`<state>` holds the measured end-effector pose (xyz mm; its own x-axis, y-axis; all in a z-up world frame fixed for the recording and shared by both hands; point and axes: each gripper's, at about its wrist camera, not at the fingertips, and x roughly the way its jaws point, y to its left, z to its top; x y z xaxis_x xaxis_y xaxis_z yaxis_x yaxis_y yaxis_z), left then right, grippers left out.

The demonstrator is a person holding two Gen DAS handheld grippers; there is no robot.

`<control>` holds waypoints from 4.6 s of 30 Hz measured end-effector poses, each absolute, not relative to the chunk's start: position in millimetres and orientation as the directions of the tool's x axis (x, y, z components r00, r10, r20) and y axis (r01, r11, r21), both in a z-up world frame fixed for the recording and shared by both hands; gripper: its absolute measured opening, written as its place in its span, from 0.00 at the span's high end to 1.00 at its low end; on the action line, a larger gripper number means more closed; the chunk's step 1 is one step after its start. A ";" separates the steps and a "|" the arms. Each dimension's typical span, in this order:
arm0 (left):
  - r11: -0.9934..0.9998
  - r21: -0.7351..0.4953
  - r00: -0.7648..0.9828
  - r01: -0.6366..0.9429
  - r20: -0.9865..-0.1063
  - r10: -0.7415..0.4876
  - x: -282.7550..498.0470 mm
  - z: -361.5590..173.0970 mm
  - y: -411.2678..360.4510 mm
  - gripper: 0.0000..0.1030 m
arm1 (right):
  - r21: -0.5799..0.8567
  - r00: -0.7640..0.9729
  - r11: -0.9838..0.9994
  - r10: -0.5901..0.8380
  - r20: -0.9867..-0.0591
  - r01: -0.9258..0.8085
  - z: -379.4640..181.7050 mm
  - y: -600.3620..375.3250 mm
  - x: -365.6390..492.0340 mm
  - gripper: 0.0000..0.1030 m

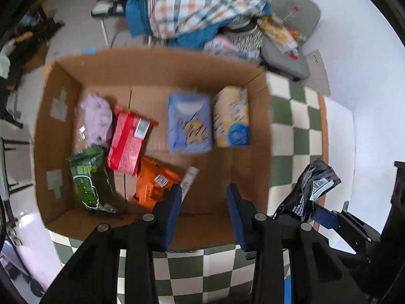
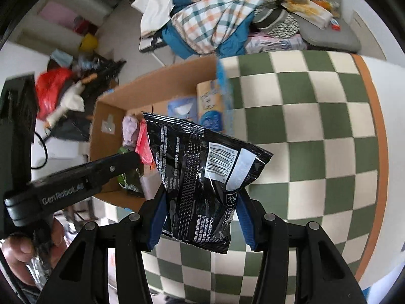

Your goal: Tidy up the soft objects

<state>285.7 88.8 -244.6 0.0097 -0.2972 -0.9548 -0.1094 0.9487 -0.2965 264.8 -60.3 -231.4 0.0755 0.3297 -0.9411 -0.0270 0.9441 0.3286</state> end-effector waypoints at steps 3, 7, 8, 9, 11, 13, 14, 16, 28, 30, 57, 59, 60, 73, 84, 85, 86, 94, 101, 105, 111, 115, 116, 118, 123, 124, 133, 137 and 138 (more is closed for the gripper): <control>0.942 -0.302 -0.022 -0.144 -0.951 -0.308 282.6 -266.7 103.5 0.68 | 0.269 0.042 0.962 0.271 -0.962 -0.054 -248.2 -32.3 265.8 0.48; 0.927 -0.329 -0.034 -0.182 -0.940 -0.340 277.2 -279.3 115.8 0.68 | 0.225 0.016 0.972 0.227 -0.974 -0.068 -264.4 -13.9 272.9 0.48; 0.925 -0.331 -0.032 -0.189 -0.939 -0.343 275.3 -279.3 119.5 0.68 | 0.217 0.014 0.974 0.218 -0.976 -0.067 -268.6 -12.1 275.2 0.48; 0.925 -0.330 -0.031 -0.189 -0.939 -0.342 274.1 -279.4 122.4 0.68 | 0.201 0.009 0.977 0.202 -0.979 -0.070 -271.1 -10.9 275.8 0.48; 0.929 -0.323 -0.031 -0.183 -0.942 -0.334 272.2 -277.6 126.2 0.68 | 0.180 0.008 0.981 0.181 -0.983 -0.067 -275.4 -8.8 280.0 0.47; 0.936 -0.306 -0.021 -0.174 -0.949 -0.314 271.0 -274.5 128.9 0.68 | 0.163 0.008 0.985 0.164 -0.986 -0.061 -278.8 -9.3 284.6 0.47; 0.941 -0.294 -0.017 -0.168 -0.953 -0.301 270.7 -272.7 130.4 0.68 | 0.156 0.012 0.986 0.157 -0.988 -0.061 -279.2 -8.5 286.6 0.47; 0.943 -0.287 -0.010 -0.169 -0.956 -0.293 271.0 -272.4 134.9 0.68 | 0.146 0.023 0.988 0.147 -0.989 -0.057 -280.8 -7.6 292.2 0.47; 0.953 -0.238 0.002 -0.187 -0.970 -0.242 293.0 -279.4 156.3 0.65 | 0.189 0.043 0.981 0.190 -0.981 -0.037 -295.8 19.7 321.3 0.46; 0.952 -0.235 -0.001 -0.198 -0.971 -0.240 296.8 -281.4 163.7 0.65 | 0.213 0.041 0.977 0.214 -0.976 -0.031 -299.5 24.2 326.1 0.46; 0.971 -0.050 0.126 -0.234 -0.992 -0.021 362.0 -284.1 249.9 0.06 | 0.265 0.140 0.961 0.273 -0.952 -0.074 -315.8 103.7 420.7 0.16; 0.971 -0.055 0.132 -0.234 -0.991 -0.025 359.5 -282.0 250.5 0.06 | 0.296 0.129 0.953 0.302 -0.945 -0.065 -313.8 97.9 420.8 0.06; 0.971 -0.058 0.136 -0.233 -0.990 -0.026 358.0 -279.8 249.9 0.06 | 0.296 0.129 0.953 0.302 -0.945 -0.063 -312.5 95.8 419.9 0.05; 0.983 -0.018 0.263 -0.185 -0.964 0.032 302.9 -247.2 214.3 0.00 | 0.092 0.191 0.993 0.106 -0.976 -0.078 -280.3 61.9 349.2 0.00; 0.982 -0.051 0.286 -0.181 -0.958 0.003 254.5 -229.6 192.2 0.00 | 0.044 0.208 0.997 0.056 -0.977 -0.062 -266.8 36.4 282.1 0.00; 0.983 -0.046 0.288 -0.179 -0.958 0.007 250.5 -227.6 190.1 0.00 | 0.040 0.209 0.997 0.051 -0.977 -0.059 -265.4 31.7 275.5 0.00; 0.984 -0.041 0.290 -0.175 -0.957 0.012 246.0 -224.3 187.7 0.00 | 0.040 0.207 0.997 0.052 -0.977 -0.059 -264.1 30.1 272.2 0.00; 0.991 -0.028 0.359 -0.127 -0.933 0.020 194.5 -152.6 166.1 0.00 | 0.081 0.252 0.996 0.088 -0.964 -0.038 -209.1 5.0 226.5 0.00; 0.994 -0.001 0.470 -0.106 -0.881 0.049 140.7 -64.9 146.3 0.00 | 0.098 0.383 0.995 0.102 -0.918 -0.028 -104.5 -12.6 162.5 0.00; 0.994 -0.013 0.494 -0.107 -0.869 0.042 115.5 -34.6 144.2 0.00 | 0.075 0.447 0.997 0.081 -0.891 -0.030 -57.2 -17.3 129.2 0.00; 0.994 -0.008 0.519 -0.108 -0.853 0.050 88.9 -6.6 138.2 0.00 | 0.053 0.490 0.997 0.078 -0.868 -0.064 -7.3 -15.7 87.9 0.00; 0.993 -0.016 0.527 -0.115 -0.849 0.047 75.0 5.5 138.6 0.00 | 0.040 0.514 0.995 0.079 -0.854 -0.086 14.9 -11.8 71.2 0.00; 0.993 -0.018 0.526 -0.118 -0.849 0.047 72.5 6.8 139.0 0.00 | 0.033 0.521 0.996 0.074 -0.850 -0.087 19.4 -11.3 68.7 0.00; 0.992 -0.024 0.531 -0.125 -0.846 0.047 66.9 9.1 139.7 0.00 | 0.039 0.533 0.995 0.080 -0.842 -0.088 28.1 -12.1 64.2 0.00; 0.990 -0.024 0.529 -0.139 -0.847 0.054 61.9 9.7 140.9 0.00 | 0.035 0.546 0.997 0.071 -0.835 -0.075 36.1 -15.7 58.9 0.00; 0.990 -0.027 0.529 -0.140 -0.847 0.052 61.4 9.9 141.2 0.00 | 0.036 0.547 0.997 0.071 -0.834 -0.073 37.2 -16.4 58.0 0.00; 0.989 -0.024 0.528 -0.144 -0.847 0.056 60.4 9.2 139.3 0.00 | 0.031 0.553 0.997 0.061 -0.831 -0.065 39.7 -17.7 57.7 0.00; 0.989 -0.024 0.529 -0.144 -0.847 0.056 60.0 8.9 139.1 0.00 | 0.031 0.556 0.998 0.060 -0.829 -0.061 40.3 -19.2 57.8 0.00; 0.990 -0.024 0.529 -0.142 -0.847 0.056 59.7 9.0 138.8 0.00 | 0.033 0.553 0.998 0.062 -0.831 -0.062 39.6 -20.0 58.5 0.00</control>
<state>59.7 138.8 9.0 0.5286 0.0559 -0.8470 -0.1423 0.9895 -0.0235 58.5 -20.0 39.6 0.5528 0.0619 -0.8310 -0.0620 0.9975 0.0331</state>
